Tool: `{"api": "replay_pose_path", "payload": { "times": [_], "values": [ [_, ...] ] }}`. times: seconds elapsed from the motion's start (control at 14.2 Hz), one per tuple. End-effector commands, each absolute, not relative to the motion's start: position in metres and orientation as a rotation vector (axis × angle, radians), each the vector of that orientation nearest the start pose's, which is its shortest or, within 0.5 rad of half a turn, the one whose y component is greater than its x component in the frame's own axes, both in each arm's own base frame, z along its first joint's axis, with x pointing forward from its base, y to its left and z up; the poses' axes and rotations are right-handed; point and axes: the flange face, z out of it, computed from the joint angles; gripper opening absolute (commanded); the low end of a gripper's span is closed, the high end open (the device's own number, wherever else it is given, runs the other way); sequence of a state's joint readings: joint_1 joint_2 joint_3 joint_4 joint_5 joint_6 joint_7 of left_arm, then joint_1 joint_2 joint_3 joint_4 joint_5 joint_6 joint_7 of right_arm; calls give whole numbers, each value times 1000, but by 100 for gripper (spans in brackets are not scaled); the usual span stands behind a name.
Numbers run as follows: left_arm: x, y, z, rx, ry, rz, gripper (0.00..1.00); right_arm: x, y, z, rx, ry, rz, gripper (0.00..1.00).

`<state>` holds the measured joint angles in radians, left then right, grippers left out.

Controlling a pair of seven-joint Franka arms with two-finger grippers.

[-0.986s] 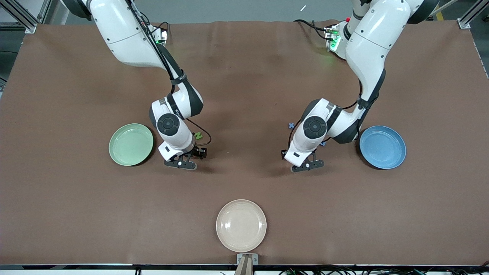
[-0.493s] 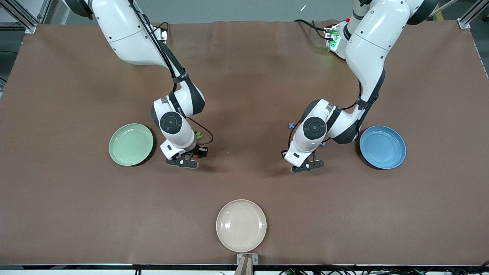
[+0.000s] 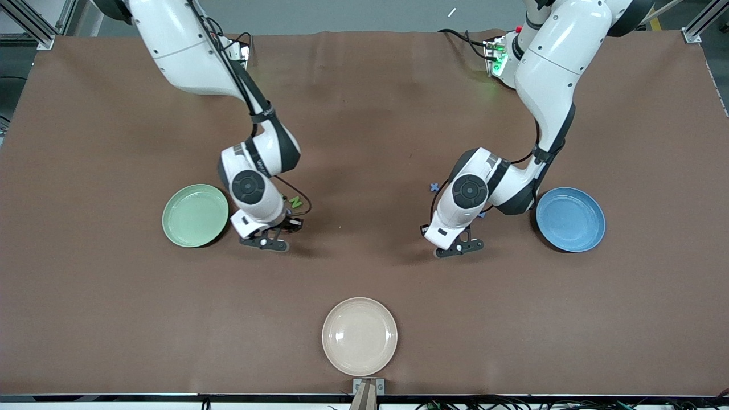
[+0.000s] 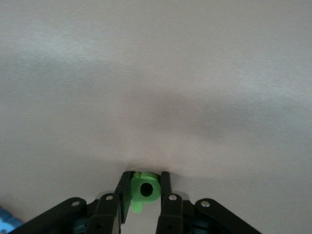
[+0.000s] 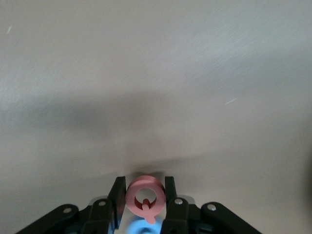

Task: Sort upper and lower case letters into plates
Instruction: 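Drop Q onto green plate while the left gripper drops p onto blue plate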

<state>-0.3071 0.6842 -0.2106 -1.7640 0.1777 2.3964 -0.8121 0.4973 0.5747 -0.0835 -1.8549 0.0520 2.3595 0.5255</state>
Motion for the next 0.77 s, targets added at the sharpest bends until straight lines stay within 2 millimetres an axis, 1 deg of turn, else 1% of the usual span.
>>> {"api": "replay_pose_path", "payload": {
  "times": [0.0,0.07,0.21,0.28,0.42,0.49,0.56,0.63,0.7],
  "values": [
    [579,-291,216,-3049,-294,81,10,586,178,259,-3162,116,138,0],
    [578,-274,227,-3040,-257,99,10,584,149,263,-3156,76,143,0],
    [568,-248,248,-3037,-112,98,10,582,97,267,-3146,20,160,0],
    [564,-228,257,-3035,-41,102,10,575,77,265,-3141,-10,172,0],
    [553,-194,265,-3021,94,127,10,556,44,250,-3135,5,191,0],
    [548,-173,267,-3012,150,146,10,541,38,236,-3135,5,189,0],
    [547,-148,268,-2982,245,150,10,531,36,224,-3137,10,182,0],
    [546,-125,267,-2960,308,161,10,523,32,213,-3138,20,186,0],
    [542,-107,266,-2949,378,174,10,520,31,210,-3137,23,205,0]
  ]
}}
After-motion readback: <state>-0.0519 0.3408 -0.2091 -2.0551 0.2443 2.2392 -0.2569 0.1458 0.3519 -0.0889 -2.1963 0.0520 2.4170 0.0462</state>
